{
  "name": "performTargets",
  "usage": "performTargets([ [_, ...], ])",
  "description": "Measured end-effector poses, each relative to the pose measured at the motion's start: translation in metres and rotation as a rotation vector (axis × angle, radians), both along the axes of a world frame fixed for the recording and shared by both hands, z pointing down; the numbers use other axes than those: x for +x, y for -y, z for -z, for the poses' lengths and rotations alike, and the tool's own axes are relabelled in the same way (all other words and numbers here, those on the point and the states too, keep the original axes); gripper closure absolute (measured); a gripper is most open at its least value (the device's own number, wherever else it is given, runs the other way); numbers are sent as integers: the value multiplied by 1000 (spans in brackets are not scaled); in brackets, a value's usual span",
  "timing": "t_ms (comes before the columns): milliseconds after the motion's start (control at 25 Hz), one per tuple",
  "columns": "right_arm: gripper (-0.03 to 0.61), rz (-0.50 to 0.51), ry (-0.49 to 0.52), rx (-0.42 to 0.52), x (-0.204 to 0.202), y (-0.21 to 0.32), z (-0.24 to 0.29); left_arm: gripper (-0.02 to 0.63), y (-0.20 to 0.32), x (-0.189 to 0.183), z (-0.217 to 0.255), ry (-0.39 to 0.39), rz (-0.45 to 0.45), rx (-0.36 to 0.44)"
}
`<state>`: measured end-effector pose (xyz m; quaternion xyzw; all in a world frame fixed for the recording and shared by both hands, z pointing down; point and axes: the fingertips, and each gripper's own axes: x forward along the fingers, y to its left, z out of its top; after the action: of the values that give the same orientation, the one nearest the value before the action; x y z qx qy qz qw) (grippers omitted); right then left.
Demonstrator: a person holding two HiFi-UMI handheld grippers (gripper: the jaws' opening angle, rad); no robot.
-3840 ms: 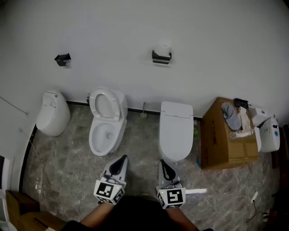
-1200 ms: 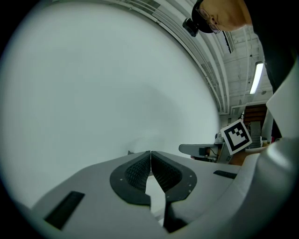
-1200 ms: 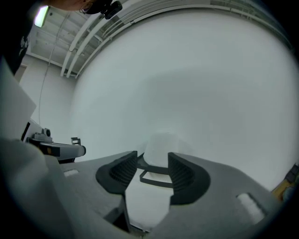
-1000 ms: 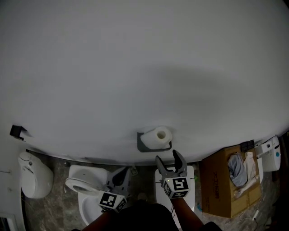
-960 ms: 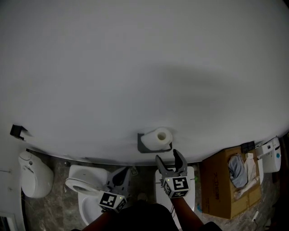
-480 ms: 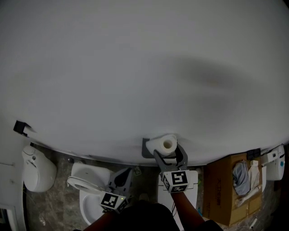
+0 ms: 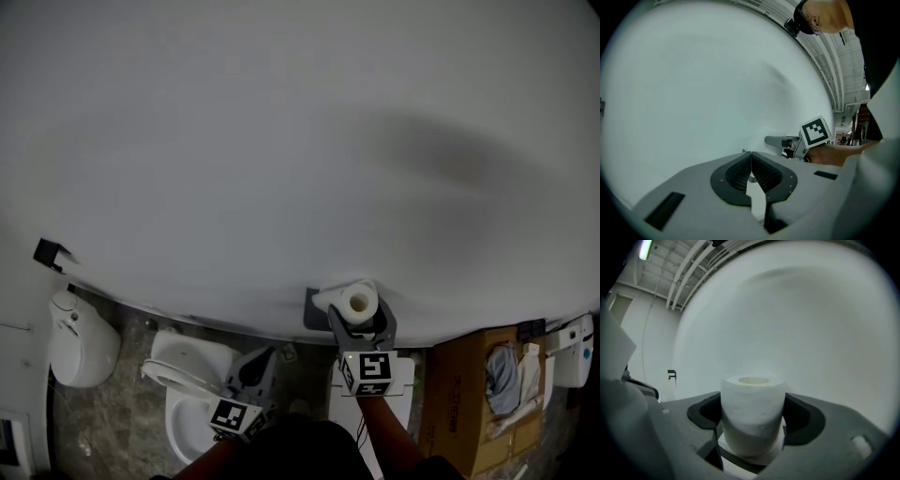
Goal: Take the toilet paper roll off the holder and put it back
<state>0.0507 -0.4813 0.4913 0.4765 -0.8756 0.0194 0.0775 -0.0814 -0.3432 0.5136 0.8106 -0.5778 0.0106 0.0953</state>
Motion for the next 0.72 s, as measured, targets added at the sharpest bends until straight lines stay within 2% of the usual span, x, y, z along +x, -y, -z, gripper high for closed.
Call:
performTargets([
  [320, 212, -7, 20, -19, 0, -1, 3, 597, -8, -5, 6, -57, 11, 5],
  [440, 213, -2, 46, 4, -1, -11, 20, 597, -16, -10, 4, -25, 11, 11],
  [560, 215, -4, 71, 22, -2, -24, 36, 597, -24, -13, 8, -43, 16, 4],
  [720, 215, -22, 77, 51, -1, -45, 54, 597, -41, -21, 9, -47, 3, 34],
])
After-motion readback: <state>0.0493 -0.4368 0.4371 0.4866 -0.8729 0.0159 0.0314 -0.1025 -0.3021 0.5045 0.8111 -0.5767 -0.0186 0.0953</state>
